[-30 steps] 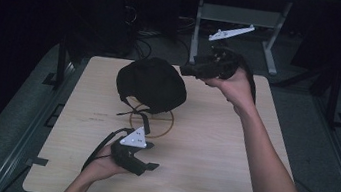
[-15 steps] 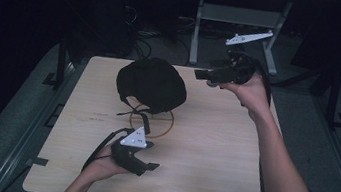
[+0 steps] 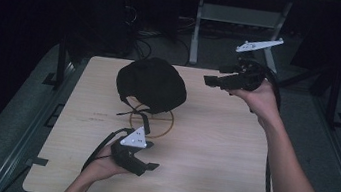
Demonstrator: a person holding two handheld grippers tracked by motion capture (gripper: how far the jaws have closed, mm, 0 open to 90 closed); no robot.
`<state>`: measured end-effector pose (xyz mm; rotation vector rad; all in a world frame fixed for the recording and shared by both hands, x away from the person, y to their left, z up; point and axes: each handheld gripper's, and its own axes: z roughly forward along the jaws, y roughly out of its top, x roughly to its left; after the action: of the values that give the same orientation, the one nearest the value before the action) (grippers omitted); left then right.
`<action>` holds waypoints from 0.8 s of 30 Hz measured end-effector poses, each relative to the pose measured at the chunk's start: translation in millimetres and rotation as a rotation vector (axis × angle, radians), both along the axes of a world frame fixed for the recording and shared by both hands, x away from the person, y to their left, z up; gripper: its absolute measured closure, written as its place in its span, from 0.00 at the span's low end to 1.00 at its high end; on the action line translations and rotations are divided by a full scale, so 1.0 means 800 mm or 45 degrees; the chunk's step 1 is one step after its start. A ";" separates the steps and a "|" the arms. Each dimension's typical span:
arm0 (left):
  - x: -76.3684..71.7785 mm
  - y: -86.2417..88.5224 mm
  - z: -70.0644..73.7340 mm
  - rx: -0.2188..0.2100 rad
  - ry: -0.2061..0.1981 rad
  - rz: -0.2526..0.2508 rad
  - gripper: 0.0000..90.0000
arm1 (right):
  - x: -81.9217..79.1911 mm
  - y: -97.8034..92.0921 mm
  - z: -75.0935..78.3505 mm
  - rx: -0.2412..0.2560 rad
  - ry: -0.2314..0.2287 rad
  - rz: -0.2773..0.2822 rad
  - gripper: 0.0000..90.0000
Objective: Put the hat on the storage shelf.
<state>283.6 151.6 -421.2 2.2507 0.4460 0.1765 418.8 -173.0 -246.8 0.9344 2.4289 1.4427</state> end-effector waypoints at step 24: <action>0.001 0.002 -0.003 0.013 -0.001 0.008 0.30 | -0.021 -0.050 -0.040 0.016 0.046 -0.048 0.20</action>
<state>284.1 153.2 -423.2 2.2594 0.4524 0.1831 402.1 -213.0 -278.7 1.0123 2.4166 1.4420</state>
